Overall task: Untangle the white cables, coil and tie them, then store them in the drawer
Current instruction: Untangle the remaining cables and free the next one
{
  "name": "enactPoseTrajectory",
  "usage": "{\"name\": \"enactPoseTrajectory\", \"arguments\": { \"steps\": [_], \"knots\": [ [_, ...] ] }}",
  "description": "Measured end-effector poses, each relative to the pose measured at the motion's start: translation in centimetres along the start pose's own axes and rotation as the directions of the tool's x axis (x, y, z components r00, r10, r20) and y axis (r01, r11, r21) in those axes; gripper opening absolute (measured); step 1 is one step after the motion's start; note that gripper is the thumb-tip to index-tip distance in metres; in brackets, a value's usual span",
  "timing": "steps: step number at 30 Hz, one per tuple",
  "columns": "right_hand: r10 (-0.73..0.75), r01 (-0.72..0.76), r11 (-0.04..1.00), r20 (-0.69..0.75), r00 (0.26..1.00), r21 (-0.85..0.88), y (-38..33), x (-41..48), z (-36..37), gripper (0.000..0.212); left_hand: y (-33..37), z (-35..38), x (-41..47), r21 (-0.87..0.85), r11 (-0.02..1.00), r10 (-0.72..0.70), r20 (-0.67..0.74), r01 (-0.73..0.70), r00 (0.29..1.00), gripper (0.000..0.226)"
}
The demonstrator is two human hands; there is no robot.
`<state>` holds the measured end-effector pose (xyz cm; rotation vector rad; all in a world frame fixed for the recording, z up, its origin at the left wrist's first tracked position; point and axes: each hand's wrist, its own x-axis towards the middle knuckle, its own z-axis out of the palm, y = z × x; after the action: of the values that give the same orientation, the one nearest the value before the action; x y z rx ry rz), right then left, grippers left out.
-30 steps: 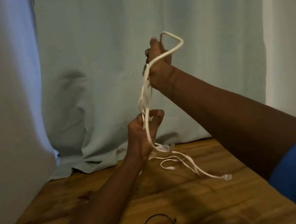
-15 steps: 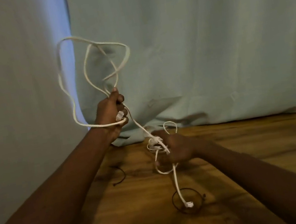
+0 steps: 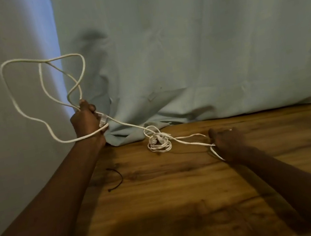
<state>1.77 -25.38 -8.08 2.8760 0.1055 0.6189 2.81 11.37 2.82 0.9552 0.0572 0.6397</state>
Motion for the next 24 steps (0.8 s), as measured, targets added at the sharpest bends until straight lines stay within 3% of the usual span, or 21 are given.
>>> {"name": "enactPoseTrajectory", "arguments": {
  "steps": [5,8,10,12,16,20,24],
  "knots": [
    [-0.024,0.024,1.0,-0.051,0.998,0.001,-0.1,0.2,0.7,0.04,-0.9,0.4,0.2,-0.158,0.986,0.024,-0.211,-0.058,0.977,0.045],
    [-0.031,0.031,1.0,-0.041,0.999,0.004,-0.4,0.0,0.5,0.041,-1.8,-0.7,1.1,0.03,0.998,0.065,-0.332,-0.058,0.941,0.038],
    [-0.005,0.007,0.999,-0.046,0.999,0.044,-0.6,-0.4,0.3,0.035,-2.8,-0.4,0.8,0.067,0.998,0.012,-0.287,0.007,0.958,0.037],
    [0.034,-0.031,0.996,-0.035,0.999,0.083,-0.8,-0.6,0.1,0.031,-3.5,1.0,-0.7,-0.085,0.996,-0.055,-0.223,0.037,0.973,0.04],
    [0.127,-0.128,0.966,0.021,0.992,0.226,-0.6,-1.1,-0.5,0.031,-5.3,3.1,-2.5,-0.173,0.981,-0.105,-0.076,0.091,0.992,0.048],
    [0.113,-0.246,0.753,0.249,0.962,0.611,1.0,-0.8,-1.9,0.034,-7.1,3.6,-2.5,0.041,0.998,-0.039,0.038,0.037,0.999,0.046],
    [-0.009,-0.228,0.825,0.414,0.91,0.517,2.4,-0.1,-3.8,0.061,-5.6,3.4,-2.8,0.243,0.966,0.046,0.195,-0.094,0.98,0.047]
  ]
}}
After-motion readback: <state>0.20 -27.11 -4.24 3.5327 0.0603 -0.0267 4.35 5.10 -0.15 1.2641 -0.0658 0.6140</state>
